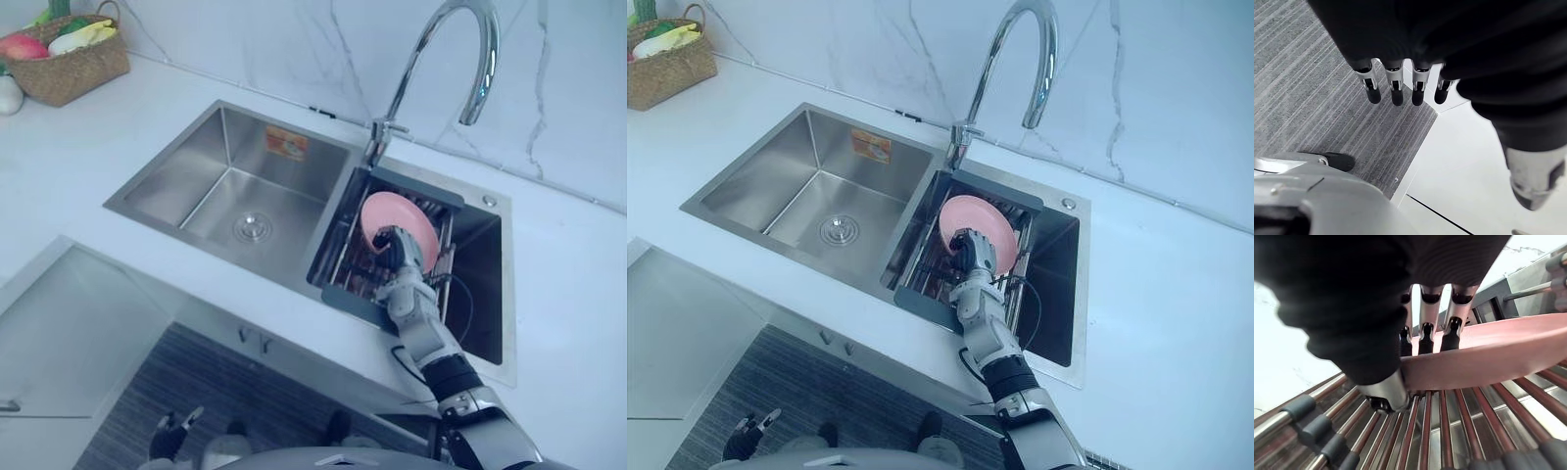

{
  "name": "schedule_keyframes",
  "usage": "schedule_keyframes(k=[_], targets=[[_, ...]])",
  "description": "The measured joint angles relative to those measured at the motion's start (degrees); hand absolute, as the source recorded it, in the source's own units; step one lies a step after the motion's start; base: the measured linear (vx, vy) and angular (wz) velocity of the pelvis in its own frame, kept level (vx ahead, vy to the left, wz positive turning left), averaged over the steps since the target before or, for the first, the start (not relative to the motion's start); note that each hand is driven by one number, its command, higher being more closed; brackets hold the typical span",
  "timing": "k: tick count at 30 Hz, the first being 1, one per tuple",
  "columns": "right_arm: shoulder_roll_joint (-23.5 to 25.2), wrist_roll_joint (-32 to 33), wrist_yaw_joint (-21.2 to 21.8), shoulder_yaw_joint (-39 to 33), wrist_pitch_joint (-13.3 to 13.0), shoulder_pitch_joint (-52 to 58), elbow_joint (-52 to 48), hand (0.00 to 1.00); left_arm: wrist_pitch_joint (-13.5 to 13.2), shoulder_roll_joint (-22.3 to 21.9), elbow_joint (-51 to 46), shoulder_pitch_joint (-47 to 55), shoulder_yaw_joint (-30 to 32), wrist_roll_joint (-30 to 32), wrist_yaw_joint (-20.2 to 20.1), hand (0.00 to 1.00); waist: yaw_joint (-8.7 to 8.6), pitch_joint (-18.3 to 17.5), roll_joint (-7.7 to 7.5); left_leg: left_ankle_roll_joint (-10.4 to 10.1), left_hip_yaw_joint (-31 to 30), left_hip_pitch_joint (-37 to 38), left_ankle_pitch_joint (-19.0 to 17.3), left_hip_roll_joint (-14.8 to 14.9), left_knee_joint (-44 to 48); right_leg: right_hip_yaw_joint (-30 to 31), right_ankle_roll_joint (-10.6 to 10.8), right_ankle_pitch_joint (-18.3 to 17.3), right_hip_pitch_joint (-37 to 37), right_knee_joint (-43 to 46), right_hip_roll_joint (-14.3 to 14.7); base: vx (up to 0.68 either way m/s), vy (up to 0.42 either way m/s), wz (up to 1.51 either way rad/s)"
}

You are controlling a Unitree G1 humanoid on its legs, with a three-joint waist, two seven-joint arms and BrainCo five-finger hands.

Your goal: Walk over to the sink, pick up the cup, carry it to the dishwasher, place the cup inside the dishwasher, then close the dishwasher door

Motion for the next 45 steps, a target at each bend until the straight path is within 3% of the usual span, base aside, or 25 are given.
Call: schedule_keyframes(k=[10,17,21,27,34,39,41,43,45], targets=[[0.0,-0.3,-3.7,-0.1,0.2,0.0,-0.7,1.0,0.0,0.0,0.0,-0.1,0.1,0.0,0.0,0.0,0.26,-0.1,-0.1,0.1,-0.6,-0.1,0.1,-0.2,-0.1,-0.5,0.0,0.0,0.1,0.0,-0.1,0.0,0.0,0.01],[-0.2,2.2,-3.1,-2.1,-3.3,1.6,-10.2,1.0,-0.5,0.1,0.1,0.2,0.3,0.0,0.0,0.0,-0.33,-0.1,-0.2,0.1,-0.4,0.1,0.1,-0.2,0.0,-0.4,0.0,0.1,0.2,0.0,-0.1,0.0,0.0,-0.01],[-0.3,5.5,0.7,-3.3,-6.1,3.4,-14.9,1.0,-0.6,0.0,0.3,0.3,0.7,0.0,0.1,0.0,-0.73,-0.2,-0.26,0.1,0.3,0.7,0.1,-0.1,-0.1,0.6,0.0,0.2,0.3,0.0,-0.1,0.0,0.0,-0.1],[-0.5,14.6,7.6,-4.2,-7.2,7.8,-19.4,1.0,-1.0,0.0,0.5,0.4,0.6,0.0,0.8,0.0,-1.17,-0.2,-0.27,0.2,1.2,1.0,-0.2,0.0,0.0,1.3,0.0,0.3,0.2,0.0,0.0,-0.02,0.005,-0.06],[-1.5,20.7,9.6,-7.5,-8.6,10.9,-24.4,1.0,-1.0,0.0,0.5,0.3,0.6,0.0,1.3,0.0,-2.13,-0.2,-0.24,0.2,1.1,0.8,-0.2,0.1,0.0,1.3,0.0,0.2,0.2,0.0,0.1,-0.01,0.0,0.01],[-3.6,21.1,10.1,-11.7,-9.8,12.0,-28.7,1.0,-1.6,0.0,0.5,0.4,0.1,0.0,1.3,0.0,-2.45,-0.4,0.17,0.2,-0.2,-0.5,-0.3,0.1,1.1,0.2,0.0,-0.3,0.2,0.1,0.1,0.0,-0.002,0.12],[-5.2,21.1,10.1,-11.9,-10.1,10.5,-28.8,1.0,-2.4,-0.5,0.4,0.7,0.0,-0.2,1.3,0.0,-1.52,-0.3,0.97,0.3,1.1,-2.4,-5.2,1.0,9.0,3.0,-0.4,-1.3,0.3,0.4,1.0,0.0,0.002,-0.37],[-5.7,21.1,10.2,-11.8,-11.0,8.4,-28.8,1.0,-2.7,-1.9,0.4,1.9,-0.1,-0.7,1.2,0.0,-1.43,-0.2,3.49,0.8,1.8,-6.0,-10.7,3.3,21.4,6.4,-0.9,-2.4,0.1,2.4,2.8,-0.03,0.02,-0.75],[-7.8,21.0,10.1,-11.8,-12.2,7.9,-29.0,1.0,-3.2,-2.7,0.3,2.2,-0.3,-0.9,1.3,0.0,-1.45,-0.8,4.72,0.8,-0.9,-7.5,-11.7,3.4,25.4,9.4,-0.7,-2.2,-1.4,3.8,3.2,-0.04,0.032,-0.85]])
